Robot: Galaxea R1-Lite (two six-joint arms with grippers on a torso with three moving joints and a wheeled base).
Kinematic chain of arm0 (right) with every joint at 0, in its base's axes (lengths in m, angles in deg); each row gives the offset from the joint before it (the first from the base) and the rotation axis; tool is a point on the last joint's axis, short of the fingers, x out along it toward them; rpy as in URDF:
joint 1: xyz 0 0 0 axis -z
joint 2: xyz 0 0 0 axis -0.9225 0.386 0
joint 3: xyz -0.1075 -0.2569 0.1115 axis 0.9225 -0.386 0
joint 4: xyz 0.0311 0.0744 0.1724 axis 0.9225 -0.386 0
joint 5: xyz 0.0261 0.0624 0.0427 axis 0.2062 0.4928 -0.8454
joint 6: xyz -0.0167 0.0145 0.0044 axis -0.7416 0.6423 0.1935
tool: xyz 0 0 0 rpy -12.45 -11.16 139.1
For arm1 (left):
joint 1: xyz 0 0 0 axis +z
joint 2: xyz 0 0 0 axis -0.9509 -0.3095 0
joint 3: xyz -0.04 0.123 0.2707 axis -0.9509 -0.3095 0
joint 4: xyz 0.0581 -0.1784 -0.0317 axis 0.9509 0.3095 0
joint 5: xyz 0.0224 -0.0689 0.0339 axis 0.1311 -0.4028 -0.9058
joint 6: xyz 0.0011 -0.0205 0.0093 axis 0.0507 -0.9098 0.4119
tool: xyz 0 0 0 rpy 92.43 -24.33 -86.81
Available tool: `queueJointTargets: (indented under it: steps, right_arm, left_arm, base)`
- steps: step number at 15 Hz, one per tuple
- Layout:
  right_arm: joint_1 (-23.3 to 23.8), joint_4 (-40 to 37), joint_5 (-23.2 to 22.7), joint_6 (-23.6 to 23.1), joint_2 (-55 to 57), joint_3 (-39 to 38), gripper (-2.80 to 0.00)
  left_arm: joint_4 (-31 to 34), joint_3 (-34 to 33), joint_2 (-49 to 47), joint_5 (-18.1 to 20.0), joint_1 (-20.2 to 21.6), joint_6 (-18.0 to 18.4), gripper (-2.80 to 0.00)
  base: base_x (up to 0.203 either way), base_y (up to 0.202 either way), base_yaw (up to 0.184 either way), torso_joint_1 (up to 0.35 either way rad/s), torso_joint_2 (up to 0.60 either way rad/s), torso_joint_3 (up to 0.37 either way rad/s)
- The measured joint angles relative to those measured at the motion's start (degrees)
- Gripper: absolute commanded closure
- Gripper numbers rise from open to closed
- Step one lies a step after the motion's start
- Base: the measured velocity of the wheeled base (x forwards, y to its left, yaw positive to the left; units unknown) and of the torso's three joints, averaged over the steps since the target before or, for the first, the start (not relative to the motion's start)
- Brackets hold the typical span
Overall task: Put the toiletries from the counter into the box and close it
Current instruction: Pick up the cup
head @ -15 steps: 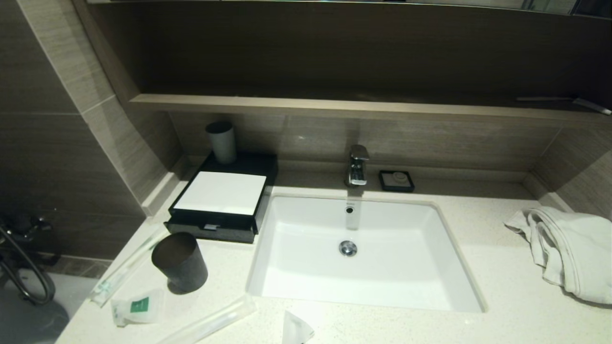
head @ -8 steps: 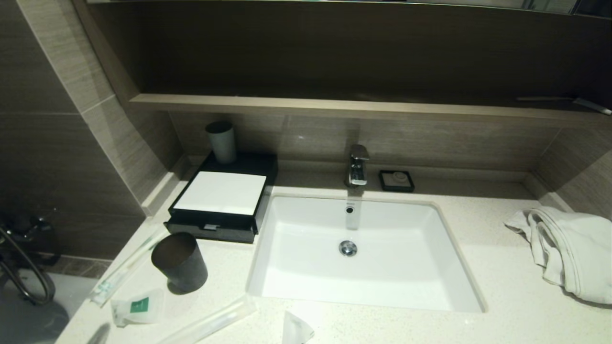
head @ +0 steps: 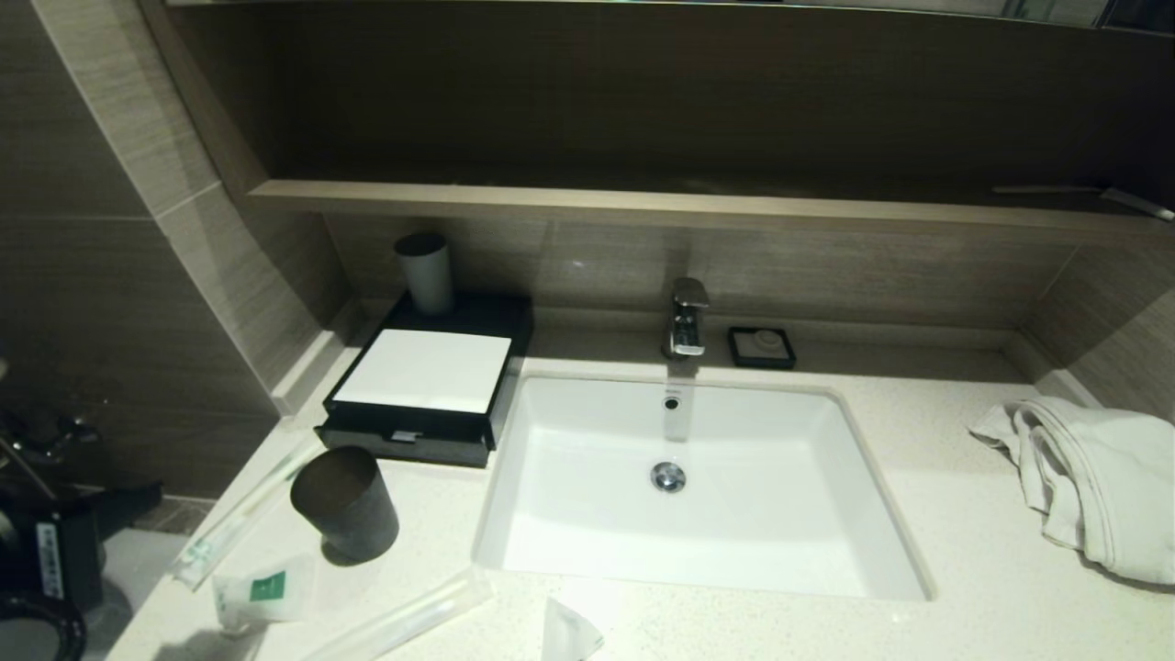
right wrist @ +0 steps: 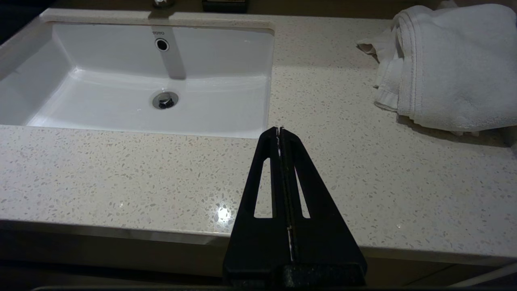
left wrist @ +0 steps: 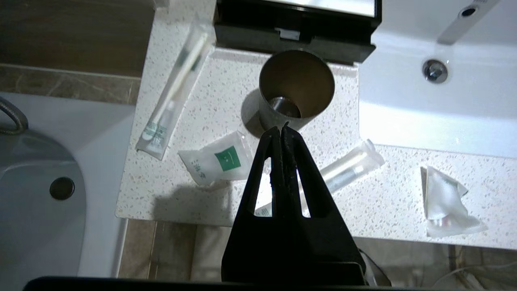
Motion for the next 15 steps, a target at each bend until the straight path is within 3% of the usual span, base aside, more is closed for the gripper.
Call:
queueJointTargets:
  steps: [15]
  right_arm:
    - [0.0,0.0,0.0,0.0,0.0,0.0,0.0]
  left_arm:
    - [-17.9,-17.8,-9.3,-0.2,-1.7,0.5,0.0]
  base:
    - [0.0,0.0,0.0,0.0,0.0,0.0]
